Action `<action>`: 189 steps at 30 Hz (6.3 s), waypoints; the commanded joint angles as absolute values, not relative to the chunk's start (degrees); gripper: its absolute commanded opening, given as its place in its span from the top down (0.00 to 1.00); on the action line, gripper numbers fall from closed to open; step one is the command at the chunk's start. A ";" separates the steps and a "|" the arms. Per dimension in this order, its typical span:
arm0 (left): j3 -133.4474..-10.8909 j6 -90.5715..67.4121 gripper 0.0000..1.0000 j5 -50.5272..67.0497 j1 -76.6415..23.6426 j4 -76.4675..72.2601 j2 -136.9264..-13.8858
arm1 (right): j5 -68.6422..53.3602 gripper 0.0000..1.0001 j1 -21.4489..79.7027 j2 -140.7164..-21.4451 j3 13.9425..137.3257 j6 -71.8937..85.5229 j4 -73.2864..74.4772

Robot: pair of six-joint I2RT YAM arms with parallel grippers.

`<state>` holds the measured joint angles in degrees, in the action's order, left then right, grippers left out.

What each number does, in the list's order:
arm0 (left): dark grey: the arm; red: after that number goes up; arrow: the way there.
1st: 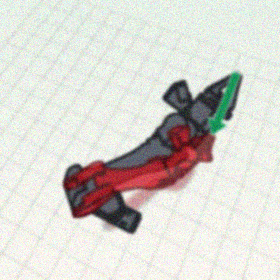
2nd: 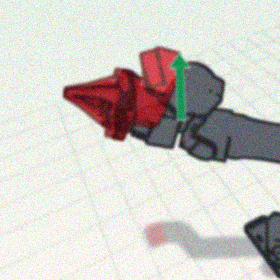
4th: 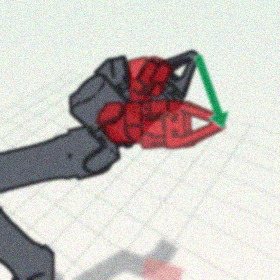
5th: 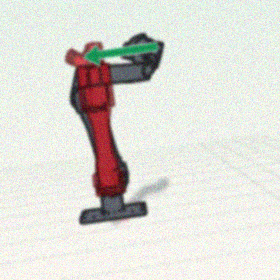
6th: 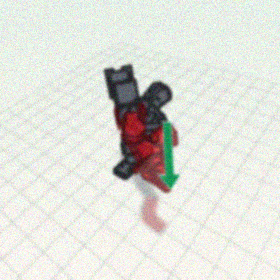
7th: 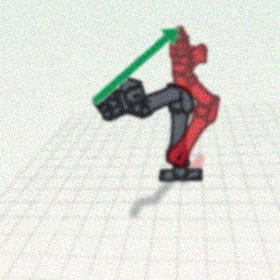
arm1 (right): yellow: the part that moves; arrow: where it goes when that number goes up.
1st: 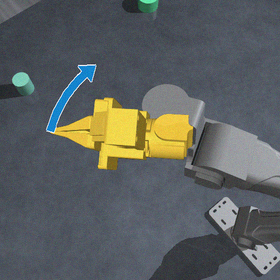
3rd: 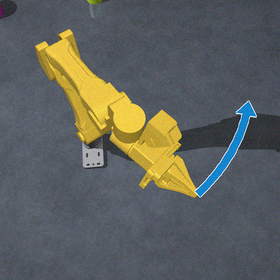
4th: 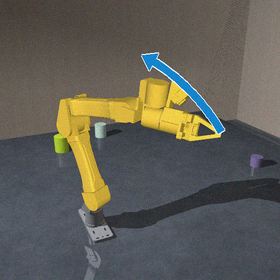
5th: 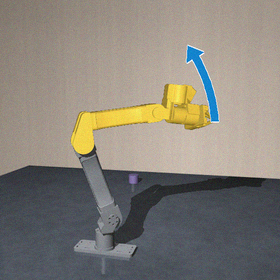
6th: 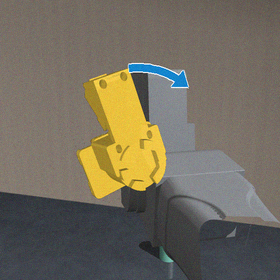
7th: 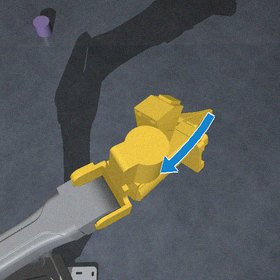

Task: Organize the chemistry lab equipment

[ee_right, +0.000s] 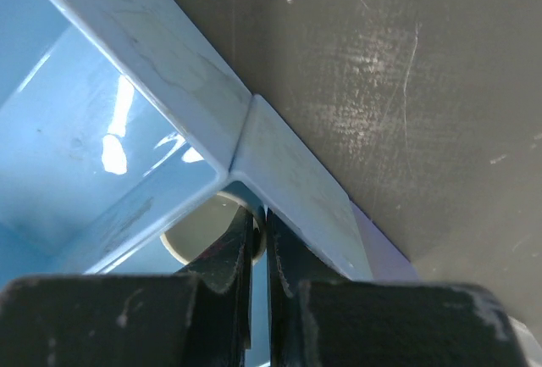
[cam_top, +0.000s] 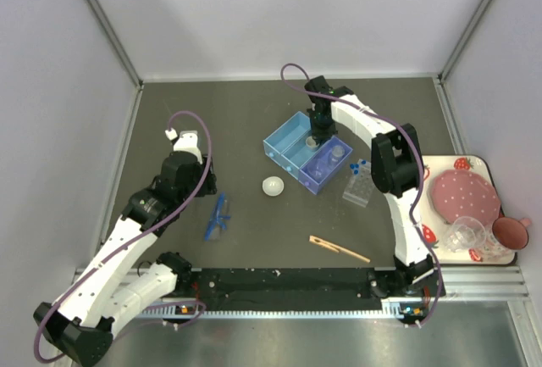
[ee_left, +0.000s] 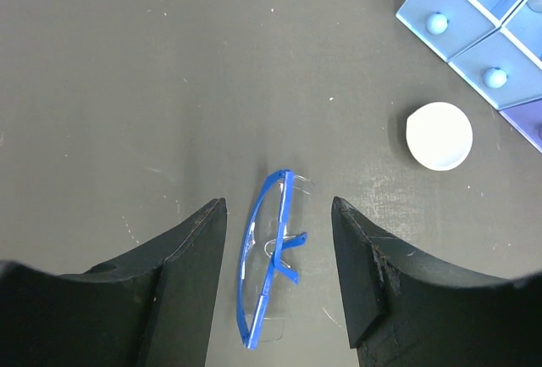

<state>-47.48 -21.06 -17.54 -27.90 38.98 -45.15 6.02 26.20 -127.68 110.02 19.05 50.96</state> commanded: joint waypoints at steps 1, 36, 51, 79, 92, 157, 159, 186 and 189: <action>-47.29 -20.83 0.42 -17.32 -27.86 36.39 -45.17 | 6.24 1.00 25.58 -128.93 112.41 18.63 49.92; -47.37 -20.39 0.42 -15.47 -27.42 36.21 -45.53 | 10.65 0.66 48.33 -99.06 93.26 24.51 47.91; -47.11 -20.39 0.42 -14.85 -27.42 36.21 -44.47 | -0.89 0.58 50.45 -105.64 81.65 34.98 31.11; -46.93 -20.04 0.42 -14.41 -27.42 36.04 -44.21 | 3.34 0.56 46.14 -111.18 81.03 35.51 30.50; -46.93 -19.86 0.42 -14.50 -27.42 36.12 -44.47 | 2.55 0.86 45.62 -115.58 83.23 35.77 29.62; -46.93 -19.95 0.42 -14.41 -27.33 36.04 -44.38 | 0.53 1.00 32.08 -119.09 99.06 8.97 42.19; -46.93 -19.95 0.42 -14.33 -27.33 36.12 -44.47 | 0.61 1.00 32.95 -118.83 98.70 8.44 42.10; -46.85 -20.04 0.42 -14.33 -27.33 36.12 -44.21 | 13.02 0.52 43.58 -88.28 93.09 12.74 51.33; -46.93 -20.04 0.42 -13.80 -27.33 35.77 -44.38 | 10.38 0.52 45.69 -83.34 84.57 14.85 51.85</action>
